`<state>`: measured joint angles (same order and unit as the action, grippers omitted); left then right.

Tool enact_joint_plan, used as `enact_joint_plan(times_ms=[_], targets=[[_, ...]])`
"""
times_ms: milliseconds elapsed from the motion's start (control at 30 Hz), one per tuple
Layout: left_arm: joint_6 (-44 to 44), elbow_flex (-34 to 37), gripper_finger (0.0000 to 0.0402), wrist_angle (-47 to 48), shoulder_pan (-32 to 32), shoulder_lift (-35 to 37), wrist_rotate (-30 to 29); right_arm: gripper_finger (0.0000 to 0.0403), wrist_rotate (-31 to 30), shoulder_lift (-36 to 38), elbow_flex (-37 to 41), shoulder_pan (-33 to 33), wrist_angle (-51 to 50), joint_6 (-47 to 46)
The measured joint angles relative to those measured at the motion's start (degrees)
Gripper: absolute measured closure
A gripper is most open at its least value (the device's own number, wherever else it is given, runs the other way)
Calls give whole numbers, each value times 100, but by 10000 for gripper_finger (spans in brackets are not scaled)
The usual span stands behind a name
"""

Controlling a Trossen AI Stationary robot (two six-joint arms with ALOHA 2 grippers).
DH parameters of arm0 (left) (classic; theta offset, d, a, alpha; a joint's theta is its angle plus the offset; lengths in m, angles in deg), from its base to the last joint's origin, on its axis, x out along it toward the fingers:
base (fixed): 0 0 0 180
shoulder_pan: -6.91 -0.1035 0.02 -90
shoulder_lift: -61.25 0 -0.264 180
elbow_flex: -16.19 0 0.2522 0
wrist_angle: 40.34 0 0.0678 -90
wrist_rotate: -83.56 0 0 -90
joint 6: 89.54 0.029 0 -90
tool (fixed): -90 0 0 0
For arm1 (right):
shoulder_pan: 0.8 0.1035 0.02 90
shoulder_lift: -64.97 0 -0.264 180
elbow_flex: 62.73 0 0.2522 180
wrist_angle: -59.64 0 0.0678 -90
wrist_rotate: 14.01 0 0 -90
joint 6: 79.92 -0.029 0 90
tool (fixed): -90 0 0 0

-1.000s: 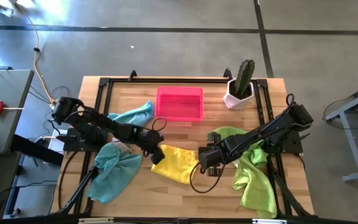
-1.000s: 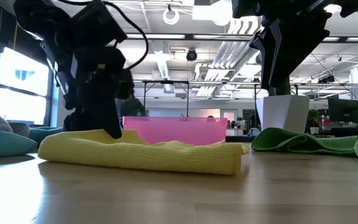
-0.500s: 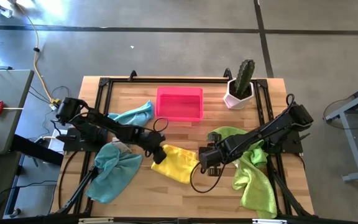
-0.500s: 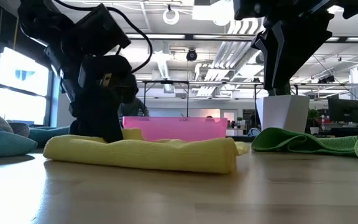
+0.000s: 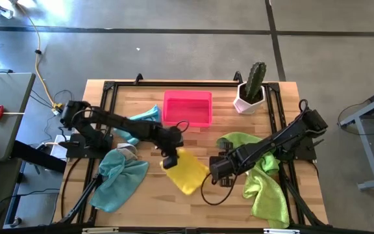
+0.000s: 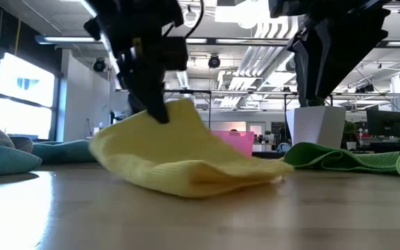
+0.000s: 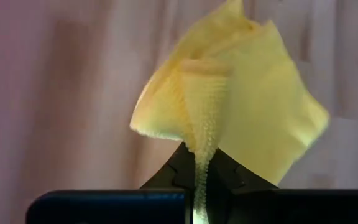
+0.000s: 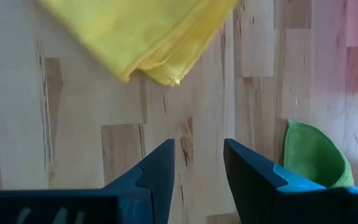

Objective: Fold microfiber towels
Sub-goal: Put the folded yellow microfiber cloth into the pink bin

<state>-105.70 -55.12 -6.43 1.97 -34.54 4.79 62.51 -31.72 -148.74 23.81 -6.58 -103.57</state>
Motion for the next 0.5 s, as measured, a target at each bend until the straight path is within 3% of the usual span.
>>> enact_joint_plan(times_ms=[167,300,500], targets=[[1855,-797,399,590,-267,11,-972,271,-2,0,0,16,-35,-95],[3100,-1137,400,577,-522,13,-1351,270,-4,0,0,17,-39,-97],[3797,-1229,400,553,-1052,-21,-1473,271,-6,0,0,17,-42,-95]])
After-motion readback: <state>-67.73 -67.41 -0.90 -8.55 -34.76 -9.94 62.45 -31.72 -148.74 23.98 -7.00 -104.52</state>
